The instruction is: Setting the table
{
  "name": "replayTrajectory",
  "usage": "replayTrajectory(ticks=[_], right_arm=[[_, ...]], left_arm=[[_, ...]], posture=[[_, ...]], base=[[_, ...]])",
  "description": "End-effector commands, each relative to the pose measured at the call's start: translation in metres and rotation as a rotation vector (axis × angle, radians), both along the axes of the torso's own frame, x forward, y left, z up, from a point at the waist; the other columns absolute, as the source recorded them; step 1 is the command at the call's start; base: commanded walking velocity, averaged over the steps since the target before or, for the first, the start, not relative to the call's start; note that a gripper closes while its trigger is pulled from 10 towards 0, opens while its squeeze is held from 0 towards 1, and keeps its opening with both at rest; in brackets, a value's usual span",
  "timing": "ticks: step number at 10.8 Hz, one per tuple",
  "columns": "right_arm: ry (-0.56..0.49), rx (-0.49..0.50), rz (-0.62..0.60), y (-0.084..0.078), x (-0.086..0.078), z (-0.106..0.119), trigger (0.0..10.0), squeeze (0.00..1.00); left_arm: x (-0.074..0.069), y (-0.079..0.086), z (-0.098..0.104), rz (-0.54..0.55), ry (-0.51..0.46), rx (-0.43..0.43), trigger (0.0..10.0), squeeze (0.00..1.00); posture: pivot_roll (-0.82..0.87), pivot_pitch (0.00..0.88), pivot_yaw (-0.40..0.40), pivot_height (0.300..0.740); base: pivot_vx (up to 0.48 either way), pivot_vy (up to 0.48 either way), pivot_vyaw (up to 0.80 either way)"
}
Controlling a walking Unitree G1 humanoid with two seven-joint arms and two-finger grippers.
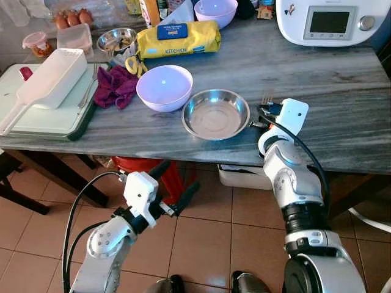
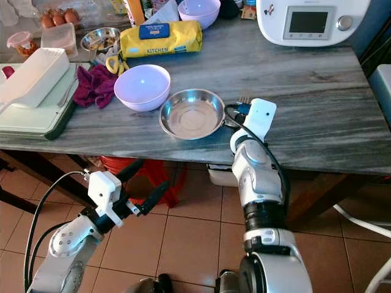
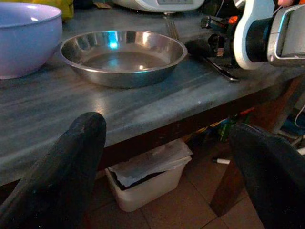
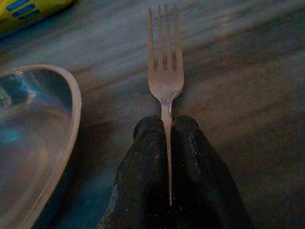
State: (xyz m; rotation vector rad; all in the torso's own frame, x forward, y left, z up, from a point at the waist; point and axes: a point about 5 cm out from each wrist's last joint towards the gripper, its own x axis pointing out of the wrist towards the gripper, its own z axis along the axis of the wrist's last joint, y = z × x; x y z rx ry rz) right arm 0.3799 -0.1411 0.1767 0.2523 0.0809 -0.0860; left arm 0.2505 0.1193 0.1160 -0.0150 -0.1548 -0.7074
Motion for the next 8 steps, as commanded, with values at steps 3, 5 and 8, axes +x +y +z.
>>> replayTrajectory(ticks=[3, 5, 8], right_arm=[[0.027, 0.034, 0.020, 0.002, 0.005, -0.004, 10.0, 0.33], [0.035, 0.065, 0.029, 0.004, 0.006, -0.005, 10.0, 1.00], [0.028, 0.065, 0.027, 0.002, 0.006, -0.003, 10.0, 1.00]], left_arm=[[-0.003, -0.006, 0.008, -0.015, -0.010, -0.012, 10.0, 0.00], [-0.003, -0.009, 0.011, -0.015, -0.015, -0.020, 10.0, 0.00], [-0.001, -0.011, 0.016, -0.012, -0.016, -0.025, 10.0, 0.00]], posture=[[-0.07, 0.234, 0.101, 0.740], [-0.08, 0.235, 0.099, 0.740], [-0.08, 0.229, 0.095, 0.740]], base=[[0.000, 0.000, 0.00], [0.000, 0.000, 0.00], [0.000, 0.000, 0.00]])
